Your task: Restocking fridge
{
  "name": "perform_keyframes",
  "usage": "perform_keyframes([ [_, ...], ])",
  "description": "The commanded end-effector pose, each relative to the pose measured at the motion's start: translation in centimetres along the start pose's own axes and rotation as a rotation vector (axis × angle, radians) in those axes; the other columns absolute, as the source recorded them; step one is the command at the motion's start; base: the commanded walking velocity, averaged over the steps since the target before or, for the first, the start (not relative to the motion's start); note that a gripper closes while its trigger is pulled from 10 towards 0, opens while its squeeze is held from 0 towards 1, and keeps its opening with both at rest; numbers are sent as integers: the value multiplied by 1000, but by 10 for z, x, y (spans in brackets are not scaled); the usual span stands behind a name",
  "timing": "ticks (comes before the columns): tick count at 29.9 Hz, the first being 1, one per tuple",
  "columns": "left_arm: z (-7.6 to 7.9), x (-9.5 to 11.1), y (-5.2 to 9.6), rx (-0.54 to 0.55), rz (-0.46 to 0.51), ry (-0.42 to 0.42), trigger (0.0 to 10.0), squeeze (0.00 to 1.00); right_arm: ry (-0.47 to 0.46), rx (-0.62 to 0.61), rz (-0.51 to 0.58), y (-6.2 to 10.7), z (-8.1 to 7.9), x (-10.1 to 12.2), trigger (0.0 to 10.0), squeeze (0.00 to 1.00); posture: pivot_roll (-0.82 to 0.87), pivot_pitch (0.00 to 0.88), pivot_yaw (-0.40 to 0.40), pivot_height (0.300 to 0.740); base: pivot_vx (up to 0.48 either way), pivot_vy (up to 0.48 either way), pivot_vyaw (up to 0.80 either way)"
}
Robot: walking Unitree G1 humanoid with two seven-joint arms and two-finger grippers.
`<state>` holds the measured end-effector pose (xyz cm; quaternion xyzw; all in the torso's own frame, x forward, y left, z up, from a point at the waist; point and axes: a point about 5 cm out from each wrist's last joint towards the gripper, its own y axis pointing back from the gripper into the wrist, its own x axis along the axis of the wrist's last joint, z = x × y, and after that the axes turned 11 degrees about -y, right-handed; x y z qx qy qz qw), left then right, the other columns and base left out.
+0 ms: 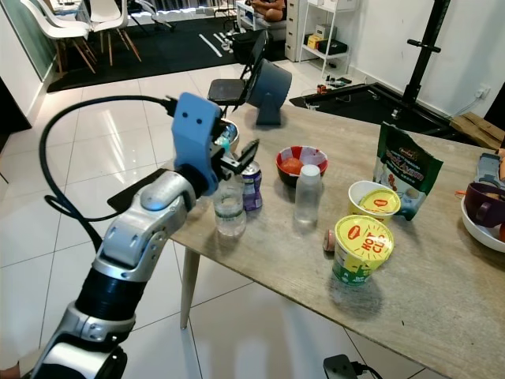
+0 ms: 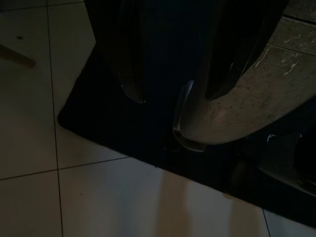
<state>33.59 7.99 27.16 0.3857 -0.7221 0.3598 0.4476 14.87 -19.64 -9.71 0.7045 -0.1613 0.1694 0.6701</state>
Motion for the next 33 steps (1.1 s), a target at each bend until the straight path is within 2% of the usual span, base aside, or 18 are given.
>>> perform_keyframes([
  [1, -8, -1, 0, 33, -25, 17, 10000, 0, 0, 13, -52, 1, -3, -14, 10000, 0, 15, 54, 35, 740, 0, 0, 0],
  [4, -18, 1, 0, 87, -32, 32, 10000, 0, 12, 16, -51, 1, -3, -13, 10000, 0, 15, 52, 34, 740, 0, 0, 0],
  [7, -21, 1, 1, 102, -37, 39, 10000, 0, 15, 17, -49, 1, -3, -11, 10000, 0, 16, 51, 34, 740, 0, 0, 0],
  [13, -19, -7, 1, 80, -71, 70, 10000, 0, 20, 18, -49, 0, -3, -11, 10000, 0, 17, 50, 30, 740, 0, 0, 0],
  [16, -17, -24, 0, 72, -129, 109, 10000, 0, 22, 19, -50, 1, -3, -11, 10000, 0, 15, 54, 31, 740, 0, 0, 0],
  [22, -16, -28, -2, 72, -136, 119, 10000, 0, 20, 18, -51, 1, -3, -11, 10000, 0, 12, 56, 31, 740, 0, 0, 0],
  [26, -22, -29, -5, 80, -136, 106, 10000, 0, 16, 16, -57, 1, -3, -14, 10000, 0, 6, 57, 33, 740, 0, 0, 0],
  [33, -22, -25, -9, 54, -102, 102, 10000, 0, 11, 13, -58, 1, -2, -15, 10000, 0, 2, 57, 33, 740, 0, 0, 0],
])
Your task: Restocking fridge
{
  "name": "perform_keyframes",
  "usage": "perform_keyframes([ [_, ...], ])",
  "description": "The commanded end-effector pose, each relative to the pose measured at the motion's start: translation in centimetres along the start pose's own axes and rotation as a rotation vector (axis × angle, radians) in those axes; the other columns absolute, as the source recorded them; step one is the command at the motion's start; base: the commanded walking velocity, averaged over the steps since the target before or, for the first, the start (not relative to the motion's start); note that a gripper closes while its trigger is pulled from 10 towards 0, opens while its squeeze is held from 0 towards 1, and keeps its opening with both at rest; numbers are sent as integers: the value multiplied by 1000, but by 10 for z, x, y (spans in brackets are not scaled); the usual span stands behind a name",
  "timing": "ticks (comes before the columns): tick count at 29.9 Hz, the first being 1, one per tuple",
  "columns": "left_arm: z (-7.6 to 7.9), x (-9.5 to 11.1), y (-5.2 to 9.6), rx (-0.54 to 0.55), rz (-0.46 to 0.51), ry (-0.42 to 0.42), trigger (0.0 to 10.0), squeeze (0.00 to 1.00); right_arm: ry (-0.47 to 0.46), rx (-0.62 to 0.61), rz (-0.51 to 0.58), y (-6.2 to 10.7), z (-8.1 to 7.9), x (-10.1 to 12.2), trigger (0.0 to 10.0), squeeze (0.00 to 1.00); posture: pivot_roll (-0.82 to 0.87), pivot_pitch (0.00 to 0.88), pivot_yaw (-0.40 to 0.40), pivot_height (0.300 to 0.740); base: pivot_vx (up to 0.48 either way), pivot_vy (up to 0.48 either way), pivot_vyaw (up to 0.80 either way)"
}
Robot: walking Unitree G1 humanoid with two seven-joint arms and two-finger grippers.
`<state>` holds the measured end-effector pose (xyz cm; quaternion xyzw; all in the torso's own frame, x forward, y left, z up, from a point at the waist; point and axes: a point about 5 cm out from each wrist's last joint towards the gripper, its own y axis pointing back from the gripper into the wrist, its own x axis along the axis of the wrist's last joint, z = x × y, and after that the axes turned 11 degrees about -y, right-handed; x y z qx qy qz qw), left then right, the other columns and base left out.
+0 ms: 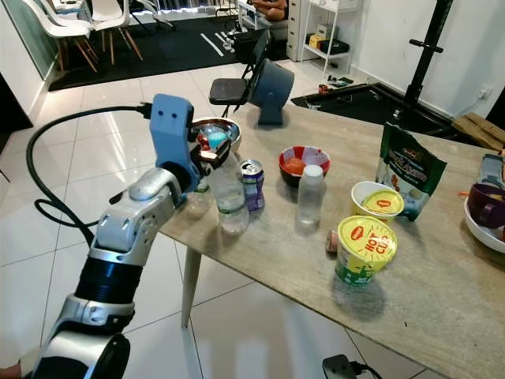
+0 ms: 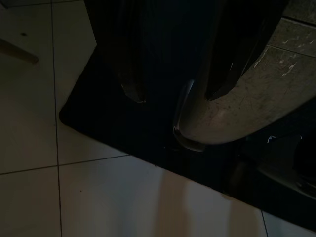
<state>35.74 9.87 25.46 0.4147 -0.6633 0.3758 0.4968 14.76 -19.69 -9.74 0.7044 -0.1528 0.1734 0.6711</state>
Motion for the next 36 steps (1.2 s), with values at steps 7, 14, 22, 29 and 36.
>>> perform_keyframes([
  [7, 3, 6, -4, -50, 46, -33, 10000, 0, -5, 10, -48, 1, -3, -13, 10000, 0, 1, 57, 31, 740, 0, 0, 0],
  [14, 5, 4, -5, -67, 45, -44, 10000, 0, -6, 10, -48, 1, -2, -13, 10000, 0, 0, 58, 32, 740, 0, 0, 0],
  [22, 2, -4, -7, -65, 27, -53, 10000, 0, -8, 9, -52, 1, -2, -15, 10000, 0, -5, 61, 33, 740, 0, 0, 0],
  [29, -3, -9, -9, -62, 21, -57, 10000, 0, -11, 8, -50, 1, -2, -15, 10000, 0, -9, 62, 34, 740, 0, 0, 0],
  [36, -1, -1, -12, -98, 78, -60, 10000, 0, -15, 7, -53, 2, -2, -17, 10000, 0, -12, 65, 36, 740, 0, 0, 0],
])
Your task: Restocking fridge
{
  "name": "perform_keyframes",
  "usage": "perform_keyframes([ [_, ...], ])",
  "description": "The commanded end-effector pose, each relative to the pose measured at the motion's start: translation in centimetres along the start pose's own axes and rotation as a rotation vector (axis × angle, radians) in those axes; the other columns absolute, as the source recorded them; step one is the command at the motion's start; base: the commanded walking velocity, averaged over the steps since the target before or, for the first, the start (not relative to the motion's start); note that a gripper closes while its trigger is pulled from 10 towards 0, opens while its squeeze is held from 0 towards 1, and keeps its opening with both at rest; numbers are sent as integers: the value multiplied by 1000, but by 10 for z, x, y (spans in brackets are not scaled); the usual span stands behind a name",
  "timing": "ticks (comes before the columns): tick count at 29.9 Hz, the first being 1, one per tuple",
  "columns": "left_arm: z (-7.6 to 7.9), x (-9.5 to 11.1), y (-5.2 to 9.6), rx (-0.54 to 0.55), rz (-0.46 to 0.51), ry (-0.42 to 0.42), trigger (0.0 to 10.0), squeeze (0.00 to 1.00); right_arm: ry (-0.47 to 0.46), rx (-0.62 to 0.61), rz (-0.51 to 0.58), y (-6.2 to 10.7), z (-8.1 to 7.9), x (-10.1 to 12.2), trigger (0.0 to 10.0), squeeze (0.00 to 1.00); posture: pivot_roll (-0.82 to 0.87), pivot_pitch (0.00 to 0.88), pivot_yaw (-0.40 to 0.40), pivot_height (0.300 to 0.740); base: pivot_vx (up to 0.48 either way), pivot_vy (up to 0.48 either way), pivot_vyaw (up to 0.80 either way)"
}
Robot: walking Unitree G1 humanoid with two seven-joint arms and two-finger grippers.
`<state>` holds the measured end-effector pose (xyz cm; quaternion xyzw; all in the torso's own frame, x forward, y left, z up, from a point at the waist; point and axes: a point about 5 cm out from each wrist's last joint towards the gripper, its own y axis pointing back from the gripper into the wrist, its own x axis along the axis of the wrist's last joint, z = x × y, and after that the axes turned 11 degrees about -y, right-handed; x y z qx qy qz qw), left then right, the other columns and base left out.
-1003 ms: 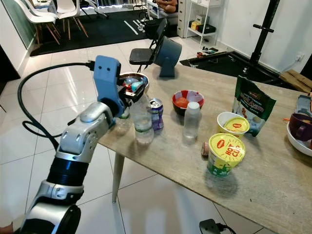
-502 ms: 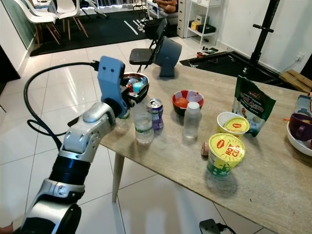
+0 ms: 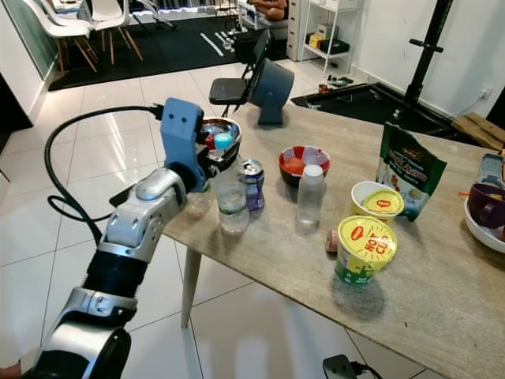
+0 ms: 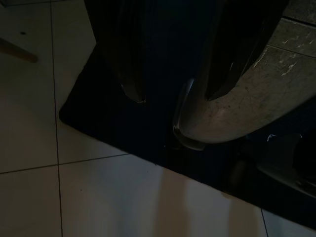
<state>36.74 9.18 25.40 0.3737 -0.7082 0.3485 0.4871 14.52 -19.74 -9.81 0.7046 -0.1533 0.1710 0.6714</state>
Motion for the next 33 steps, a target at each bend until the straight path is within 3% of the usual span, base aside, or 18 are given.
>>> perform_keyframes([
  [1, -4, 0, 0, 5, 5, -12, 10000, 0, -10, 9, -50, 1, -2, -15, 10000, 0, -13, 66, 36, 740, 0, 0, 0],
  [9, 0, 1, -2, -18, 17, -11, 10000, 0, -11, 8, -51, 1, -2, -15, 10000, 0, -15, 66, 37, 740, 0, 0, 0],
  [11, 3, 0, -2, -32, 20, -7, 0, 0, -11, 7, -50, 1, -2, -15, 10000, 0, -16, 64, 37, 740, 0, 0, 0],
  [17, 6, -4, 0, -48, 9, -5, 0, 0, -9, 6, -51, 2, -1, -15, 10000, 0, -15, 63, 35, 740, 0, 0, 0],
  [18, 6, -5, 0, -48, 4, -5, 10000, 0, -7, 5, -51, 2, 0, -15, 10000, 0, -14, 63, 34, 740, 0, 0, 0],
  [21, 6, -7, 1, -44, -2, -5, 10000, 0, -4, 5, -50, 2, 0, -14, 10000, 0, -13, 61, 33, 740, 0, 0, 0],
  [22, 6, -7, 1, -41, -2, 2, 10000, 90, -3, 5, -49, 2, 0, -13, 10000, 0, -13, 61, 33, 740, 0, 0, 0],
  [23, 5, -7, 2, -32, 2, 12, 10000, 1000, -2, 5, -48, 2, 0, -13, 10000, 0, -13, 61, 33, 740, 0, 0, 0],
  [27, 5, -6, 2, -33, 8, 16, 10000, 1000, -1, 5, -47, 1, 0, -13, 10000, 0, -14, 60, 32, 740, 0, 0, 0],
  [28, 5, -6, 1, -40, 6, 9, 10000, 0, -1, 5, -48, 2, 0, -13, 10000, 0, -14, 60, 32, 740, 0, 0, 0],
  [32, 5, -4, 1, -44, 14, 13, 10000, 0, 0, 4, -48, 2, 1, -13, 10000, 0, -14, 62, 32, 740, 0, 0, 0],
  [33, 4, -1, 1, -42, 32, 30, 0, 0, -1, 4, -49, 2, 1, -13, 10000, 0, -15, 63, 33, 740, 0, 0, 0],
])
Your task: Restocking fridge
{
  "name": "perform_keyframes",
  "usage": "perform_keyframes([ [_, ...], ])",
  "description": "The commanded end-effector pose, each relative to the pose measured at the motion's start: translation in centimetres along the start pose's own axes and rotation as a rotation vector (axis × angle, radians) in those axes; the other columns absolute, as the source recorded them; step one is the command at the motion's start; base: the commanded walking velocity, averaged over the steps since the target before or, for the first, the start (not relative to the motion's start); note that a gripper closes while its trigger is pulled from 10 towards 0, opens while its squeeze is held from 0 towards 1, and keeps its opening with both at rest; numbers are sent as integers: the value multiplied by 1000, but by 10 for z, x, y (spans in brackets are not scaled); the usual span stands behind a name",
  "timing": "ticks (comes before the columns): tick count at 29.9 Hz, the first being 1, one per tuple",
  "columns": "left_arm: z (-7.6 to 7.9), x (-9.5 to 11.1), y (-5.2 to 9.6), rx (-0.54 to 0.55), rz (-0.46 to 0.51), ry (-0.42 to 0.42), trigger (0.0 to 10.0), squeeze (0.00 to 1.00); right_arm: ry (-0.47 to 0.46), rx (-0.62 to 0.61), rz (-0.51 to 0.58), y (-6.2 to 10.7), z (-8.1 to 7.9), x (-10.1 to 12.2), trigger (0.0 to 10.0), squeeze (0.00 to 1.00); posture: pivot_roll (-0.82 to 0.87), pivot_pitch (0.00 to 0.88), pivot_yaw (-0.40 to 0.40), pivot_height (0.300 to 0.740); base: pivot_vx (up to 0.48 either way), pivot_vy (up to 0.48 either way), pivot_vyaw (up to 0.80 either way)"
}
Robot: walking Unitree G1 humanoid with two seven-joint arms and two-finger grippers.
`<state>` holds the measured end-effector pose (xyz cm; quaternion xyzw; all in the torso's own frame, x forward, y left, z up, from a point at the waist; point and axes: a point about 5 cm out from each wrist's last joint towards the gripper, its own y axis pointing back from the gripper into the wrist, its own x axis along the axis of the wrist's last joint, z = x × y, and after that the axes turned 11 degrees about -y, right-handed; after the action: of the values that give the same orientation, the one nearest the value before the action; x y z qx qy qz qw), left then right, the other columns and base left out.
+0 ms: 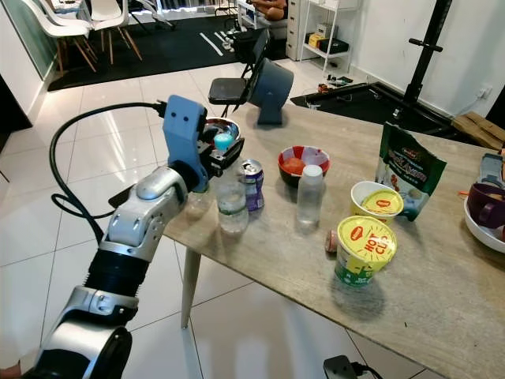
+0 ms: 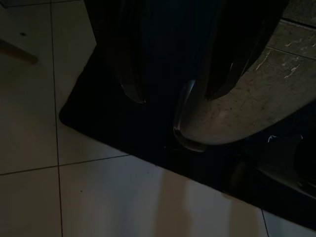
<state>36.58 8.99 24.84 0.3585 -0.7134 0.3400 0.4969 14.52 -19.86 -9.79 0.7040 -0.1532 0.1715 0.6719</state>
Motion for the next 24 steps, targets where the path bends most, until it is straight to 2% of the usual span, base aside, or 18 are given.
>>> perform_keyframes([
  [1, 0, 4, 0, -5, 28, 19, 0, 0, -3, 6, -50, 1, -1, -13, 10000, 0, -16, 64, 33, 740, 0, 0, 0],
  [3, -1, 4, 0, -7, 31, 19, 0, 0, -5, 7, -49, 1, -1, -14, 10000, 0, -16, 64, 33, 740, 0, 0, 0],
  [4, -1, 4, 0, -7, 25, 18, 2275, 0, -5, 7, -50, 1, -1, -14, 10000, 0, -15, 65, 32, 740, 0, 0, 0],
  [5, -1, 3, 0, -7, 17, 13, 10000, 0, -6, 6, -51, 1, -1, -14, 10000, 0, -15, 65, 32, 740, 0, 0, 0],
  [10, -1, 2, -1, -1, 11, 17, 10000, 0, -8, 5, -51, 1, -1, -14, 10000, 0, -16, 66, 32, 740, 0, 0, 0],
  [11, 0, 3, -1, -14, 26, 31, 8471, 0, -8, 5, -50, 1, -1, -14, 10000, 0, -18, 64, 32, 740, 0, 0, 0],
  [12, 2, 4, -1, -36, 37, 27, 0, 0, -8, 4, -50, 1, -1, -14, 10000, 0, -18, 63, 31, 740, 0, 0, 0],
  [20, 5, 8, -1, -42, 55, 40, 0, 0, -7, 3, -48, 1, 0, -13, 10000, 0, -15, 61, 29, 740, 0, 0, 0],
  [21, 5, 9, -1, -36, 62, 45, 235, 0, -7, 3, -48, 1, 0, -13, 10000, 0, -15, 61, 27, 740, 0, 0, 0],
  [22, 8, 11, -1, -60, 77, 71, 10000, 0, -6, 3, -47, 1, 0, -12, 10000, 0, -15, 61, 27, 740, 0, 0, 0],
  [24, 16, 17, 2, -119, 108, 86, 10000, 0, -5, 5, -46, 1, 0, -12, 10000, 0, -13, 60, 25, 740, 0, 0, 0],
])
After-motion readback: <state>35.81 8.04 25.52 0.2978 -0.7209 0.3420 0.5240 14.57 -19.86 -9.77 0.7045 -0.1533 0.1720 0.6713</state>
